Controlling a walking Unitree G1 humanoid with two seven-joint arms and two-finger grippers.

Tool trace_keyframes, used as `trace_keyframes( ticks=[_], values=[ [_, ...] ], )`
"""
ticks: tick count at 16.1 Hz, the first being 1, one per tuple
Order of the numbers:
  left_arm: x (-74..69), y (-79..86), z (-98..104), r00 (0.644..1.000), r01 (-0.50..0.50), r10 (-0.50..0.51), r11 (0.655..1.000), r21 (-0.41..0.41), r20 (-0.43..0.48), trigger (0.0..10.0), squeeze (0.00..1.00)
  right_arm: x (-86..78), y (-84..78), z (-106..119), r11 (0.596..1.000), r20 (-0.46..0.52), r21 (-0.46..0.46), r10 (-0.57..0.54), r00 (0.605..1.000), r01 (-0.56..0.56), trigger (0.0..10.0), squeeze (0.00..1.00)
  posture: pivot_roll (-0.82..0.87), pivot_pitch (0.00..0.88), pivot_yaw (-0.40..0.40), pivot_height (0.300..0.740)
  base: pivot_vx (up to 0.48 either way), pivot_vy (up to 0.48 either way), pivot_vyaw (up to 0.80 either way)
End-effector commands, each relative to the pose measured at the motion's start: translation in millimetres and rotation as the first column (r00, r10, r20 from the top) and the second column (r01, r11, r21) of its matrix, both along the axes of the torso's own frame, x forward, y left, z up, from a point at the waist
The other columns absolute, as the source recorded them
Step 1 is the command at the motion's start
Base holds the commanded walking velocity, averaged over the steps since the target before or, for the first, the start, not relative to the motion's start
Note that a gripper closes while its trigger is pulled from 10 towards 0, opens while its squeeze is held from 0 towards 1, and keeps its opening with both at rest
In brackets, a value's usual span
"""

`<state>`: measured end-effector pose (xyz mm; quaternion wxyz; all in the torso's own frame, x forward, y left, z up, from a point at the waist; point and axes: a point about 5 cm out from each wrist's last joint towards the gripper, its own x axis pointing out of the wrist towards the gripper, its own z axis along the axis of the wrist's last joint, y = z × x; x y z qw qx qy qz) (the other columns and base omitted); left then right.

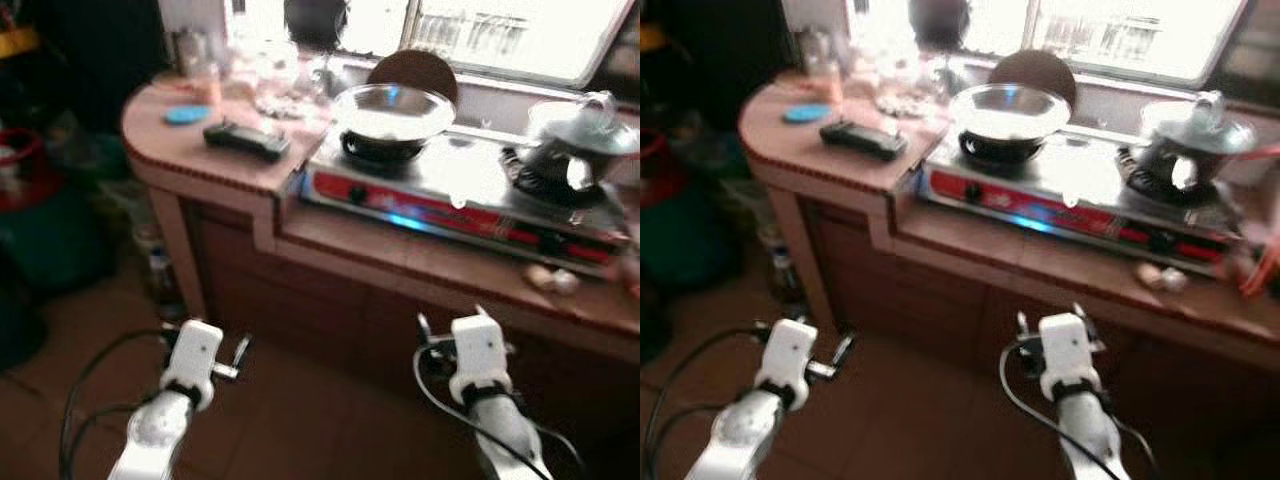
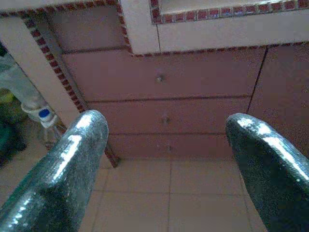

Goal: Kitchen organization

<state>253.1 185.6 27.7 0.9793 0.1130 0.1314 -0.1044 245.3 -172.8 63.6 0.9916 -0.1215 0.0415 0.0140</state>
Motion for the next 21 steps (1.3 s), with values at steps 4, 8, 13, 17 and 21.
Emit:
trace_keyframes(
  ticks=[4, 8, 13, 17, 21],
  values=[
    [0.3, 0.6, -11.3, 0.998, -0.002, 0.004, 1.0, 0.031, -0.059, 10.0, 0.0, -1.9, -6.4, -7.3, 1.0, -0.028, -0.005, -0.018, 0.999, 0.018, 10.0, 0.0, 0.17, 0.0, -0.049, 0.74, 0.0, 0.0, 0.0],
    [-6.8, 12.1, -39.3, 0.974, -0.072, 0.069, 0.997, -0.008, -0.217, 10.0, 0.0, -4.7, -6.2, -34.9, 0.998, -0.148, 0.048, -0.042, 0.988, 0.049, 10.0, 0.0, 0.16, 0.0, -0.05, 0.74, 0.0, 0.0, 0.0],
    [-31.2, 6.0, -82.8, 0.873, -0.095, 0.085, 0.995, 0.004, -0.481, 10.0, 0.0, -19.9, -7.5, -98.4, 0.983, -0.451, 0.137, -0.05, 0.891, 0.125, 10.0, 0.0, 0.17, 0.0, -0.069, 0.74, 0.0, 0.0, 0.0],
    [-48.4, 1.9, -99.3, 0.793, -0.089, 0.105, 0.994, 0.057, -0.6, 10.0, 0.0, -43.7, -3.6, -133.7, 0.976, -0.664, 0.143, -0.028, 0.747, 0.165, 10.0, 0.0, 0.18, 0.0, -0.088, 0.74, 0.0, 0.0, 0.0],
    [-63.5, 0.8, -108.6, 0.745, -0.016, 0.085, 0.994, 0.109, -0.661, 10.0, 0.0, -76.0, -12.2, -153.1, 0.978, -0.785, 0.09, -0.046, 0.618, 0.187, 10.0, 0.0, 0.18, 0.0, -0.099, 0.74, 0.0, 0.0, 0.0]
  ],
)
